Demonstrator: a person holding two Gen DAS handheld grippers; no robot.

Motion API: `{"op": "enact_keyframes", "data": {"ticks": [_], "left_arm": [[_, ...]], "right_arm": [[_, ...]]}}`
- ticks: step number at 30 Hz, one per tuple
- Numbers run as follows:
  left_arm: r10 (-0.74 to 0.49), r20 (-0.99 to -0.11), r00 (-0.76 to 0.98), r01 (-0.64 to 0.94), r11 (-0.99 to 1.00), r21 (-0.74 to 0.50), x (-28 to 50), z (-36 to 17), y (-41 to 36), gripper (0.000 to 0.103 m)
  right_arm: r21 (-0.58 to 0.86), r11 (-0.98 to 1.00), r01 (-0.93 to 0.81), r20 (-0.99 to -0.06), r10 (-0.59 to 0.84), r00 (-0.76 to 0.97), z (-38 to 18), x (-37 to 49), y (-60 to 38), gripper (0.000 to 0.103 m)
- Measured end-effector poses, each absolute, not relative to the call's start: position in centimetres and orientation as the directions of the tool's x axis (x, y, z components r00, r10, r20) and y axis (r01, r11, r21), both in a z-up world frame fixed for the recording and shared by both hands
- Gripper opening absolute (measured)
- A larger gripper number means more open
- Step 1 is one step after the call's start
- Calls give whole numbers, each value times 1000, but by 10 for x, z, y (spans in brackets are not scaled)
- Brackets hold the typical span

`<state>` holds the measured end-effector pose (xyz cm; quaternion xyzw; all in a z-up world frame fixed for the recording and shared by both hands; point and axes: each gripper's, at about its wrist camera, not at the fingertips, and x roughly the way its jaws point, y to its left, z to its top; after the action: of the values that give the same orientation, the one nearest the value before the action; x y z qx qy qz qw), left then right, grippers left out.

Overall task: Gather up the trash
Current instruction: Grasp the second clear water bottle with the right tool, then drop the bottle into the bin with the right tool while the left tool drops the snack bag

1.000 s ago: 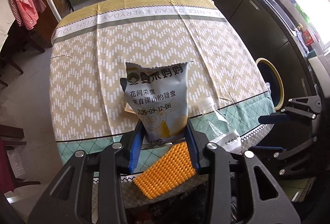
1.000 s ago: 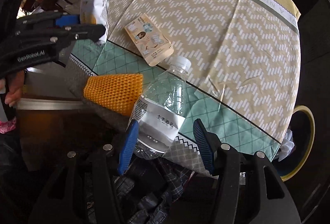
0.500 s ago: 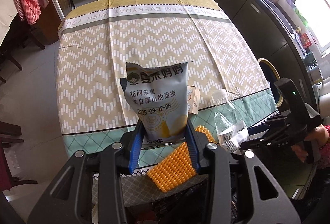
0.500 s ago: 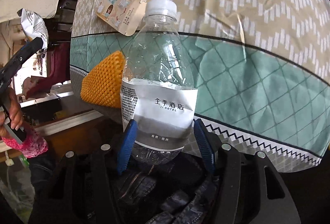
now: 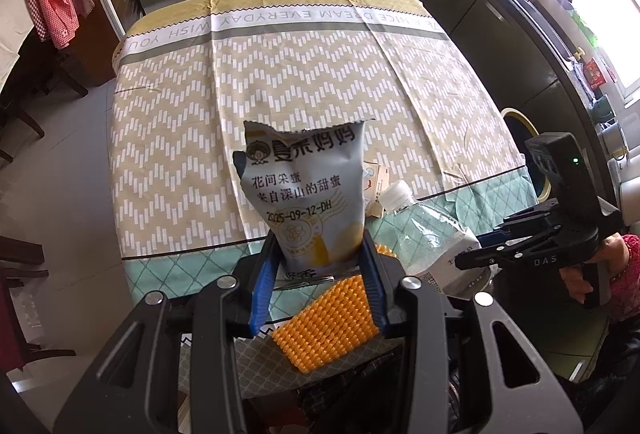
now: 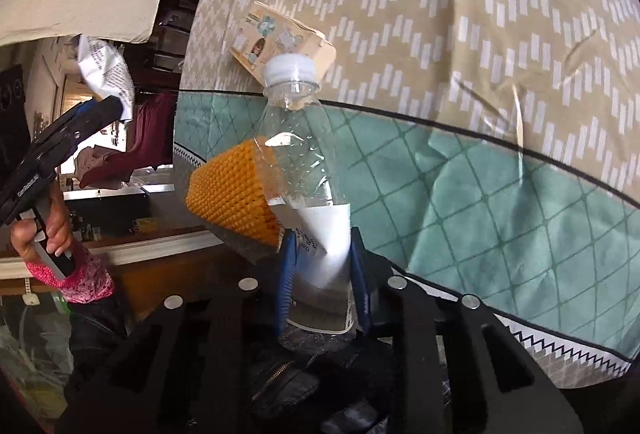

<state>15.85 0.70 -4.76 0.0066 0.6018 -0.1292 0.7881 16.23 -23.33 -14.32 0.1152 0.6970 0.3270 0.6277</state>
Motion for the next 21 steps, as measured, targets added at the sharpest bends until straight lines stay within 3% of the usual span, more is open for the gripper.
{"op": "enact_keyframes", "data": {"ticks": [11, 17, 21], "left_arm": [[-200, -949, 243, 227, 963, -145, 159, -45, -1, 38], [-204, -947, 248, 258, 956, -138, 158, -39, -16, 38], [-213, -944, 253, 288, 948, -136, 158, -34, -32, 38]], "right_arm": [[396, 838, -375, -892, 448, 58, -67, 156, -268, 20], [367, 882, -295, -877, 434, 205, -32, 164, -332, 20], [312, 935, -168, -879, 351, 323, -21, 170, -400, 20]]}}
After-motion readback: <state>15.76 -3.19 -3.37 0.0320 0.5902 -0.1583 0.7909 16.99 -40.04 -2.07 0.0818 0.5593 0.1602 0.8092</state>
